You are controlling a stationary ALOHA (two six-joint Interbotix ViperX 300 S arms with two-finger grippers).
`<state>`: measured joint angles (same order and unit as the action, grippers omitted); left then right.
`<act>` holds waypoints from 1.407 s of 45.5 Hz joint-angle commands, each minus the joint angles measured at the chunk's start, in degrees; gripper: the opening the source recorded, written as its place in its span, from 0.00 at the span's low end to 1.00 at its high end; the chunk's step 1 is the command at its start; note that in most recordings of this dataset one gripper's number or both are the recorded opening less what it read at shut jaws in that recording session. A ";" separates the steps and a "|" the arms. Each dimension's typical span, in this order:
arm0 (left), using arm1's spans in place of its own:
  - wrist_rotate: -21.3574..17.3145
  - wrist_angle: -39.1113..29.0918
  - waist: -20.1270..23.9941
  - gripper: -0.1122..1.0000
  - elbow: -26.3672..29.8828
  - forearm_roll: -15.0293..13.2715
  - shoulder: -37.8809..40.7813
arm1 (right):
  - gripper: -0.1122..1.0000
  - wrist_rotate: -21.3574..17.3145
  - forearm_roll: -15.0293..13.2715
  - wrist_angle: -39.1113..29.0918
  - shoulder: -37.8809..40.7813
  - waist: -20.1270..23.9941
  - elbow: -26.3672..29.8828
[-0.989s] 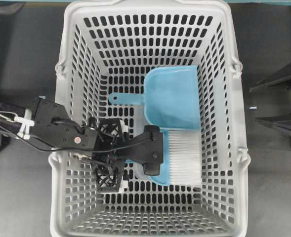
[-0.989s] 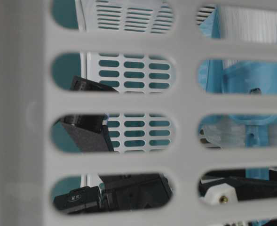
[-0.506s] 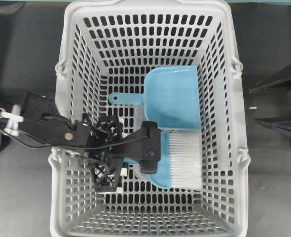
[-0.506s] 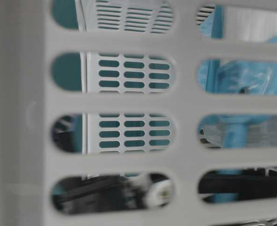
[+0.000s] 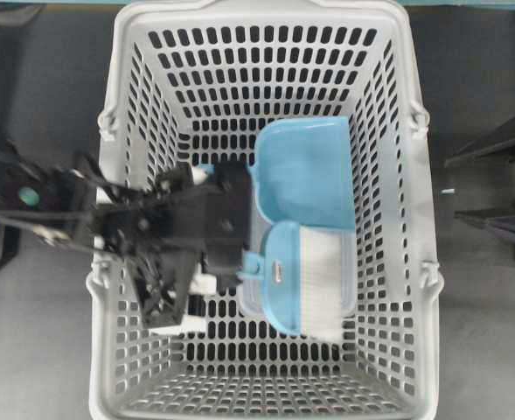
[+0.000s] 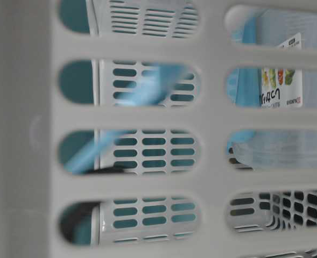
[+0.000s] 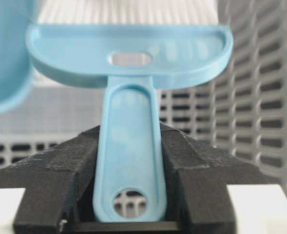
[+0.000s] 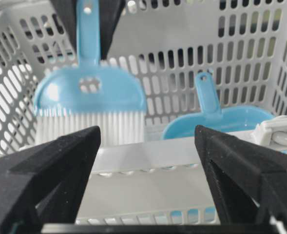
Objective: Pick up the hand brush from the shopping basket with the left arm.
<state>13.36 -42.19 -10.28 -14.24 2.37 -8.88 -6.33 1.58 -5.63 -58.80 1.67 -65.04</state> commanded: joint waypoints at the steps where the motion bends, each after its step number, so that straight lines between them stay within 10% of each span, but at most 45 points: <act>1: -0.18 0.44 0.62 0.33 3.16 0.18 -3.87 | 0.77 -0.09 0.09 0.53 -0.26 0.18 0.35; 64: -3.16 4.22 -0.18 0.33 0.53 0.26 3.43 | 0.77 -0.09 0.18 0.44 -0.62 0.09 -0.79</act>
<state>10.02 -38.76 -10.28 -14.24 2.46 -4.66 -6.33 1.58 -5.63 -59.77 1.67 -66.27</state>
